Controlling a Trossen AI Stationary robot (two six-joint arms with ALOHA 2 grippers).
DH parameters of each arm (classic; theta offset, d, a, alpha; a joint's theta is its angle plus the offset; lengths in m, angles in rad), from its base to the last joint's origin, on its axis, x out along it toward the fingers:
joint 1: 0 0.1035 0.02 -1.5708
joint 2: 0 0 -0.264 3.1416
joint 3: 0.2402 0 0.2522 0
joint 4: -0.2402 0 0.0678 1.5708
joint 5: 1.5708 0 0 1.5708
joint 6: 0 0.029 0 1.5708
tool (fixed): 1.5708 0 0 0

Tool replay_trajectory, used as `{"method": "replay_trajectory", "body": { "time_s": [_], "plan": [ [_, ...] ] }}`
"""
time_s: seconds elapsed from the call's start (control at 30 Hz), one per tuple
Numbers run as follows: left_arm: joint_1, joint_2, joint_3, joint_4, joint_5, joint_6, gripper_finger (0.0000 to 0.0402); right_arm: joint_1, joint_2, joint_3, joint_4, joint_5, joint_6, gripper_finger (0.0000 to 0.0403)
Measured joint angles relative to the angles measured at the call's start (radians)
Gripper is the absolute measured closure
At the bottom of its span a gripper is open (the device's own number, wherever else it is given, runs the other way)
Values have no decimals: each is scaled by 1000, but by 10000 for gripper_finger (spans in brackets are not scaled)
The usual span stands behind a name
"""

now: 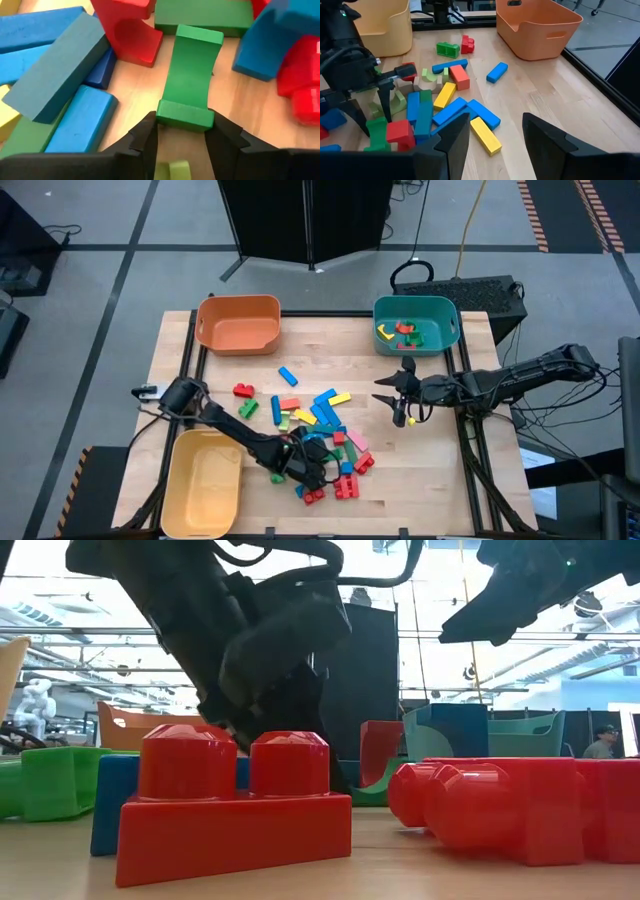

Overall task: Sort blocks by size
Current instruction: Put the green arch block into the blue bin

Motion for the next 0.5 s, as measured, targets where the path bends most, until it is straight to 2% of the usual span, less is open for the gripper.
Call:
{"method": "replay_trajectory", "body": {
  "time_s": [0.27, 0.4, 0.5],
  "plan": [
    [1, -93, 0, -41, -17, 48, 274, 0, 0, 0, -14, -4, 0, 234],
    [3, -141, 0, -60, -67, 74, 274, 0, 6, 0, -7, -21, 17, 234],
    [9, -171, 0, -66, -95, 96, 274, 0, 31, 0, 4, -97, 17, 234]
  ]
}}
